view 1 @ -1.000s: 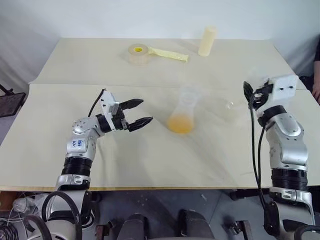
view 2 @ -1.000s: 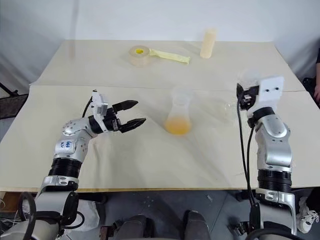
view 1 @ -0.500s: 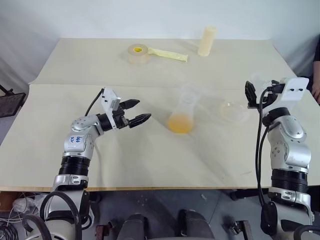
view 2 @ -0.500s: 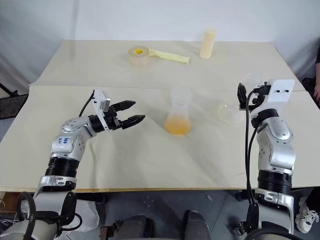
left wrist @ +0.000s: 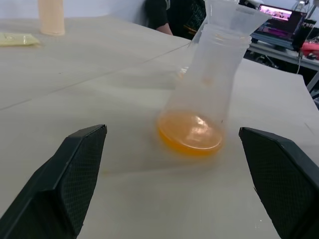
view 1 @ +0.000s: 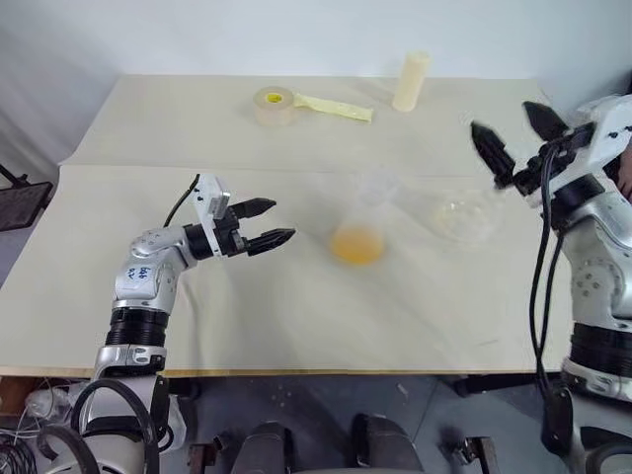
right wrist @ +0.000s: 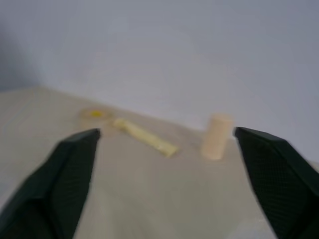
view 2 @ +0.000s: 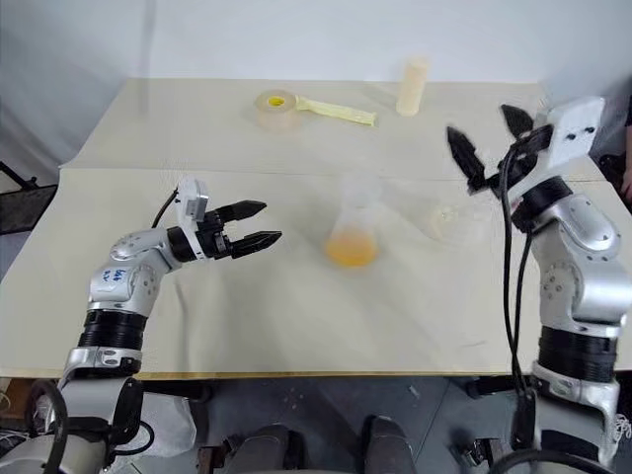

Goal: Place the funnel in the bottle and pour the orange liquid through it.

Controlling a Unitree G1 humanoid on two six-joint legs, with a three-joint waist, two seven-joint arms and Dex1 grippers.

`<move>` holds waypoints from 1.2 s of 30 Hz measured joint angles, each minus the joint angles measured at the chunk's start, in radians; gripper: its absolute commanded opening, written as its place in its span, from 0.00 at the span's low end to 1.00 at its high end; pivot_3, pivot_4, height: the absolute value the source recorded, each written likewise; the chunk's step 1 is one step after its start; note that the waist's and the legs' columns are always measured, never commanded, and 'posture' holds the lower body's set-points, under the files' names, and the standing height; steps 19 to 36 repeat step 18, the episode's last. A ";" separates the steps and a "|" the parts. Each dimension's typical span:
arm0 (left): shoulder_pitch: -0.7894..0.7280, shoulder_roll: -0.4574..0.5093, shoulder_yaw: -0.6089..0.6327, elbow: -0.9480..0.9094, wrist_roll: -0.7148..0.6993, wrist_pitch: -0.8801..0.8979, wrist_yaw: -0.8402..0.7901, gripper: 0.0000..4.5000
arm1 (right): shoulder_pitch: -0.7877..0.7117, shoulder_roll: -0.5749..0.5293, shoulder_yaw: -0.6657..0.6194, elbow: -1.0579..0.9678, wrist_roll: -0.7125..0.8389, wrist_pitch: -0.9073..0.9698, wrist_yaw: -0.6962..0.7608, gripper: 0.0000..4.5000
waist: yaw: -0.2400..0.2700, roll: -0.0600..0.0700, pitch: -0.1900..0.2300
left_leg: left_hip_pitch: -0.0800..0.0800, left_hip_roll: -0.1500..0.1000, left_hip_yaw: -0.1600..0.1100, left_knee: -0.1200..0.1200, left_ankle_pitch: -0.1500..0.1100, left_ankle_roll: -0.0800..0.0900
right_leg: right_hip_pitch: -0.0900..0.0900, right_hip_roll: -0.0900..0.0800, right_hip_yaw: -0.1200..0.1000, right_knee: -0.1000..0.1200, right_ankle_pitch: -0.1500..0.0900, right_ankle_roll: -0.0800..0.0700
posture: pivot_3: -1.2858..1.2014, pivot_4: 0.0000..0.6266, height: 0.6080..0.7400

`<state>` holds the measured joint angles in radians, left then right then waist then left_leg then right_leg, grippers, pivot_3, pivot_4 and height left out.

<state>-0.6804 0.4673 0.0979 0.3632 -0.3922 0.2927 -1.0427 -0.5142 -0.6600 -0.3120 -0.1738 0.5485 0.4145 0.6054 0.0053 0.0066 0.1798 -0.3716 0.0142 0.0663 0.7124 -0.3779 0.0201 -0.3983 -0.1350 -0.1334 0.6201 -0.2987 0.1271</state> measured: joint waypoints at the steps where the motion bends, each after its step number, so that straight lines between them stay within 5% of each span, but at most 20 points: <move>1: 0.012 0.009 0.000 -0.003 0.000 -0.005 -0.009 1.00 | 0.052 -0.032 0.001 -0.037 0.023 0.015 0.054 0.99 | 0.002 0.000 0.000 | 0.000 0.000 0.000 0.000 0.000 0.000 | 0.000 0.000 0.000 0.000 0.000 0.000 | 0.52 0.24 1.00; 6: 0.076 0.030 0.006 -0.006 -0.010 -0.073 -0.093 1.00 | 0.342 -0.178 0.004 -0.157 0.045 0.015 0.304 0.99 | 0.016 0.000 0.000 | 0.000 0.000 0.003 0.001 0.000 0.000 | 0.001 0.000 0.000 -0.002 0.000 0.000 | 0.52 0.24 1.00; 11: 0.152 0.094 0.013 -0.023 -0.031 -0.167 -0.231 1.00 | 0.498 -0.184 0.030 -0.124 -0.029 -0.083 0.389 0.99 | 0.018 -0.001 0.000 | 0.001 0.001 0.004 0.002 0.000 0.000 | 0.001 0.000 0.001 -0.002 0.000 0.000 | 0.52 0.24 1.00; 36: 0.224 0.133 0.022 -0.040 -0.031 -0.224 -0.259 1.00 | 0.535 -0.146 0.035 -0.070 -0.087 -0.169 0.399 0.99 | 0.022 -0.001 0.000 | 0.001 0.001 0.002 0.002 0.000 0.000 | 0.002 0.000 0.001 -0.002 0.000 0.000 | 0.52 0.24 1.00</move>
